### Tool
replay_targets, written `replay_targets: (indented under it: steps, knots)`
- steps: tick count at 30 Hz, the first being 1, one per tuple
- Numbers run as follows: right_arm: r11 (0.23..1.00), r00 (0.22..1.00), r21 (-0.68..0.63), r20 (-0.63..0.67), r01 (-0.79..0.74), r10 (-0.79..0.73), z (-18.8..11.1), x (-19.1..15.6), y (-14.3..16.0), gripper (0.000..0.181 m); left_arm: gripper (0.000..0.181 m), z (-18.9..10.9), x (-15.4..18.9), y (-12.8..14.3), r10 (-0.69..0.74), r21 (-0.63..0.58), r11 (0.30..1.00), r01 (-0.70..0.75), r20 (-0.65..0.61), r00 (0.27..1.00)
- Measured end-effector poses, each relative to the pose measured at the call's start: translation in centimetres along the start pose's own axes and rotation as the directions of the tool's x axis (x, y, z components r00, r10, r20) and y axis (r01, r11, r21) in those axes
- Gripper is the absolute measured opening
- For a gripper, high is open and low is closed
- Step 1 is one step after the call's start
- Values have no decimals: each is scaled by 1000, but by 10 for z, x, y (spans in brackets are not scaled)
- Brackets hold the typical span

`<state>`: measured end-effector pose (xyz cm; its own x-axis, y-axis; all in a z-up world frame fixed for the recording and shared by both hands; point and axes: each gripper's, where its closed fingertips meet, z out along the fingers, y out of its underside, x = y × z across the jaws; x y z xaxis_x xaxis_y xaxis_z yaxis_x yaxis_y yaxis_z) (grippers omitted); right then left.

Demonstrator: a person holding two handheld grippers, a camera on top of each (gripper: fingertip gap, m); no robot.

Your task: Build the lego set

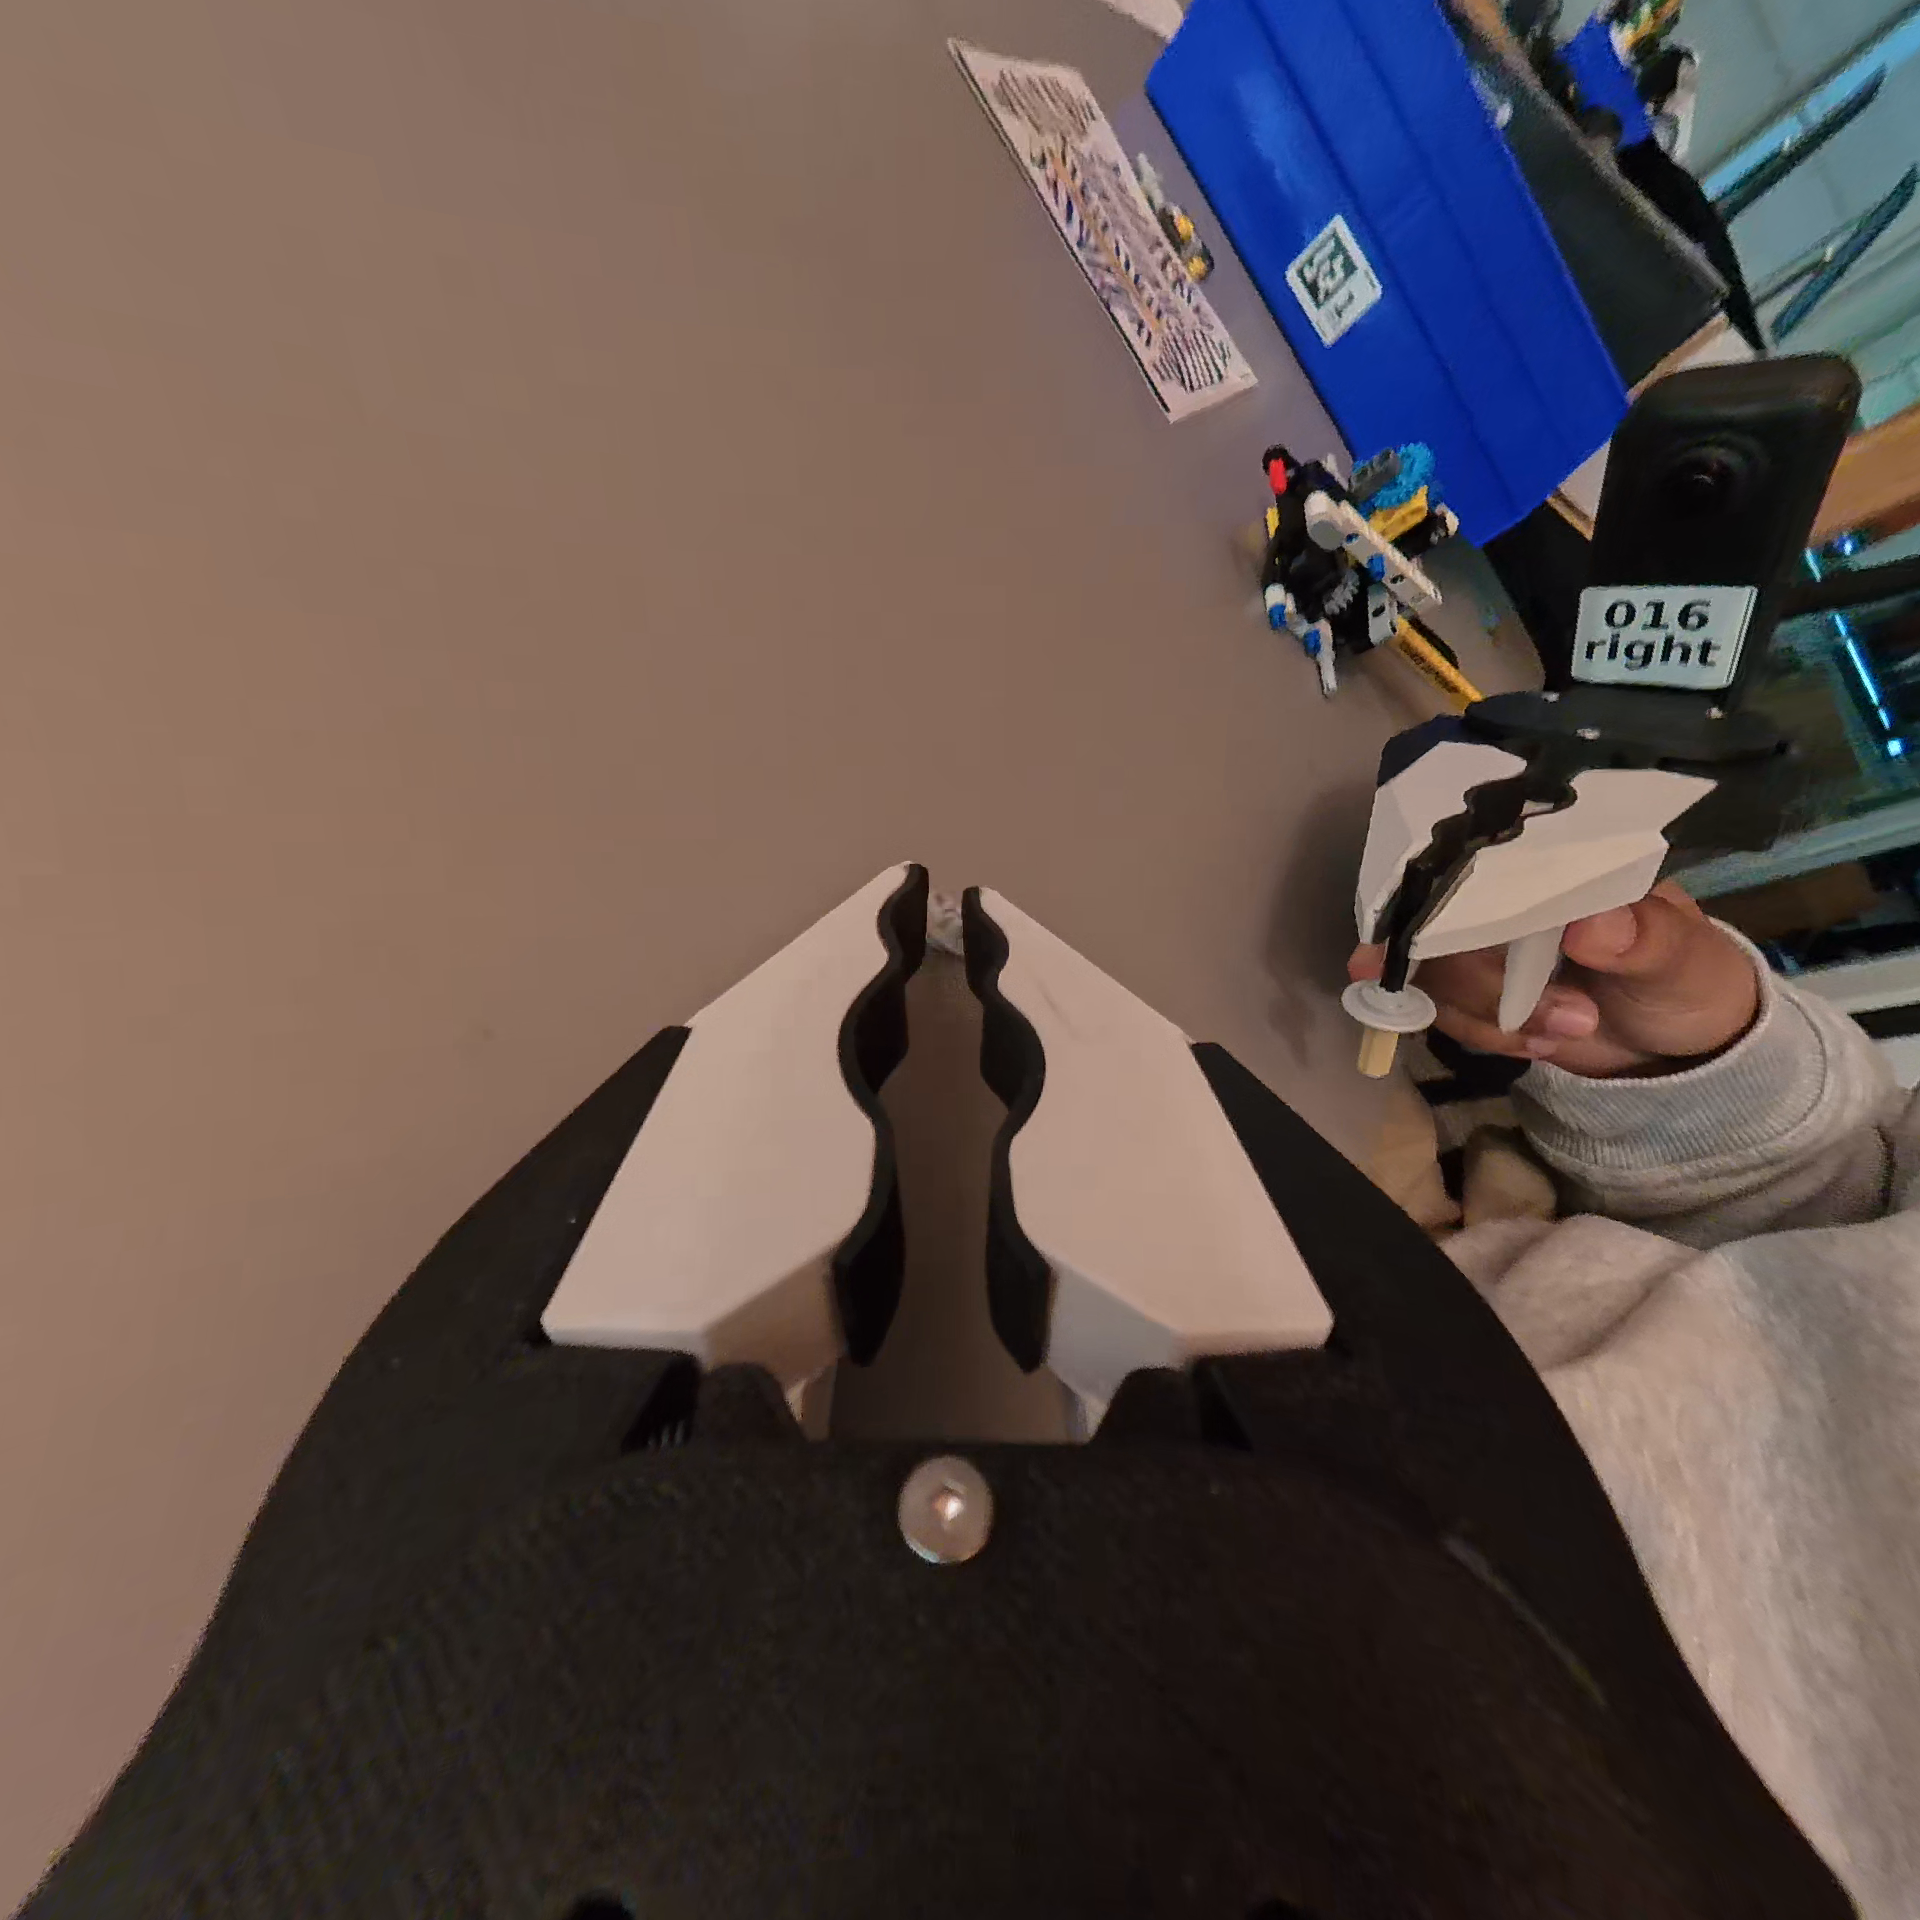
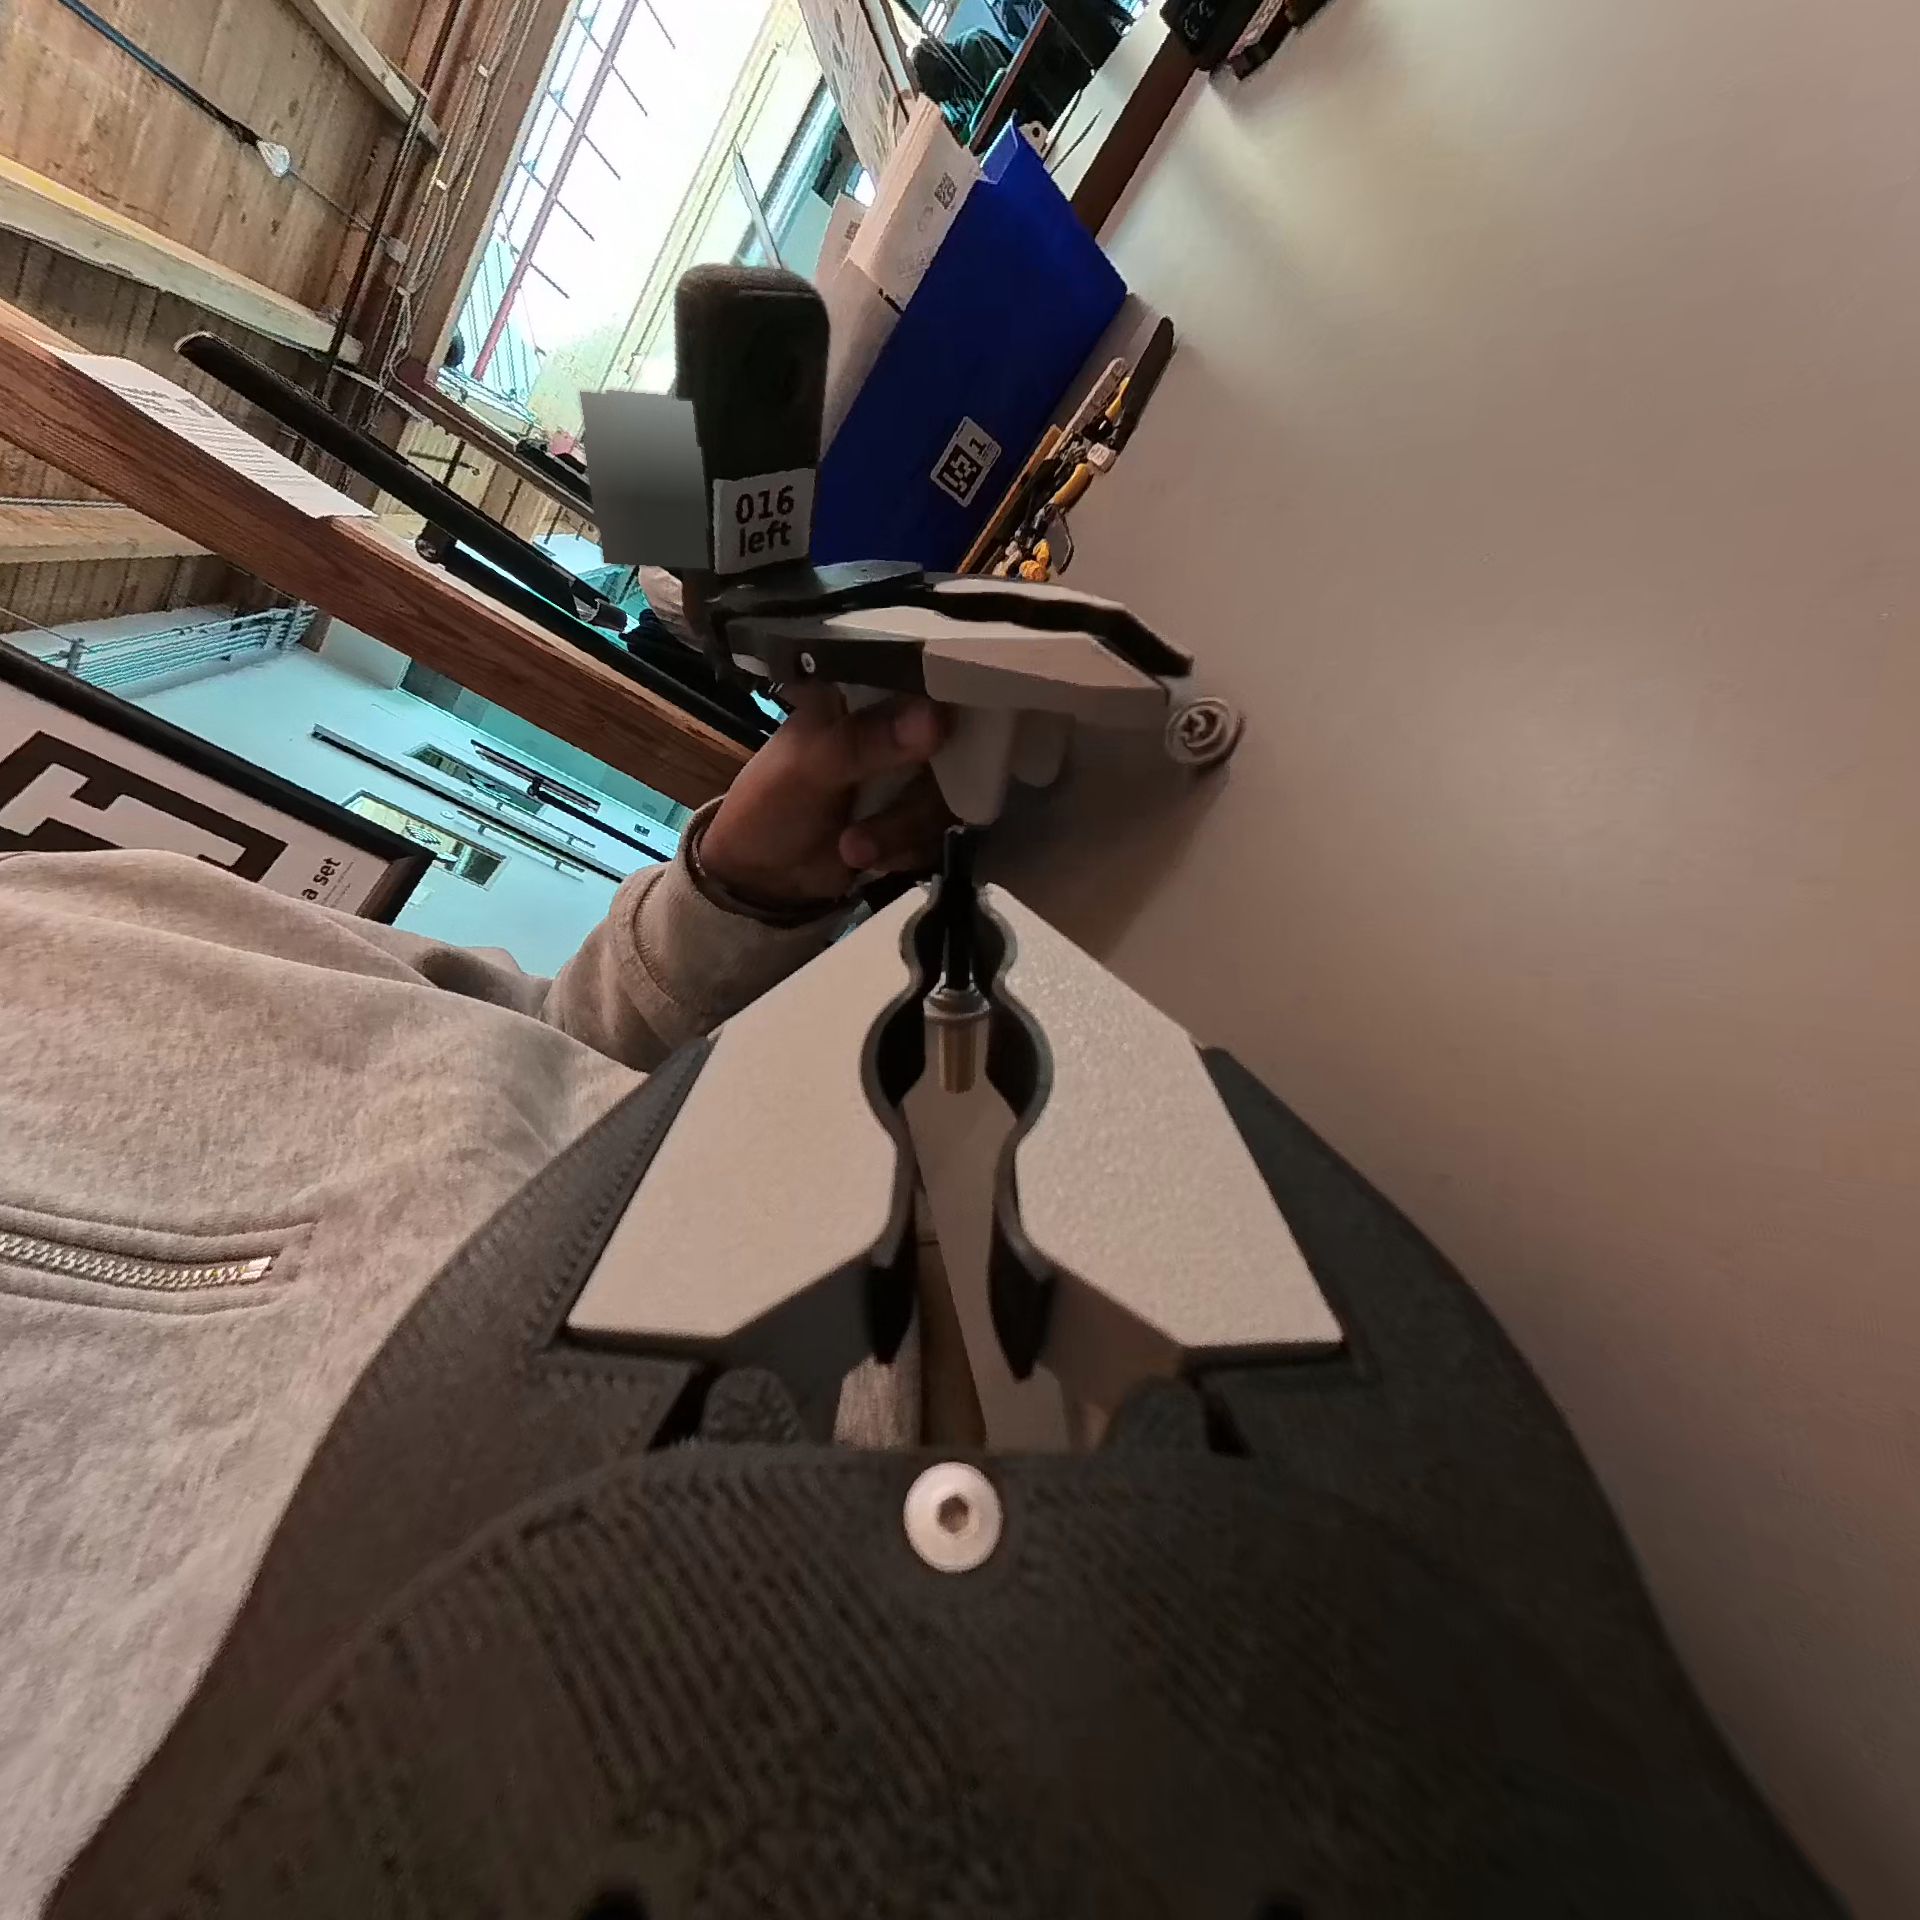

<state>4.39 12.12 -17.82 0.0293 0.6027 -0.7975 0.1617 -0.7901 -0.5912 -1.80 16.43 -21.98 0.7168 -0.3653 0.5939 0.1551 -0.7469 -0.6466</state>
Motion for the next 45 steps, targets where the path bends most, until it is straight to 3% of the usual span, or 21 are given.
replay_targets:
  steps: [6,11,18,20,23,29,33,35,38,42,45]
  knots:
    - [1000,1000,7,0,0,0,0,0,-1,1,7,-15,-1,-17,42,125,991,-44,18,999]
    - [997,999,78,43,-2,-1,-4,-6,-12,2,8,-12,68,17,169,42,986,-164,-304,938]
    - [966,989,256,150,-30,-9,-16,-24,-37,2,39,2,124,39,-14,-37,999,-7,-536,844]
    - [961,990,278,132,2,-40,-15,-26,-38,2,37,3,127,36,-30,-19,1000,23,-543,839]
    - [956,991,292,121,26,-64,-13,-28,-38,2,0,-2,123,24,-21,56,997,61,-545,838]
    - [954,986,300,161,-19,-32,-17,-27,-40,1,0,-16,105,4,2,152,984,89,-514,858]
    - [959,987,283,155,4,-50,-14,-28,-38,1,0,-18,102,6,9,133,989,70,-516,857]
    - [959,988,278,119,57,-94,-14,-29,-37,1,19,-16,105,9,-9,104,992,76,-533,846]
    - [945,973,251,42,210,-228,-12,-34,-35,1,24,-15,108,11,-1,105,992,70,-545,839]
    - [889,905,169,-83,425,-417,-7,-36,-29,2,11,-11,109,14,63,122,993,0,-510,858]
    - [868,884,168,-101,468,-457,-6,-39,-29,2,4,-11,107,12,95,145,989,-27,-487,868]
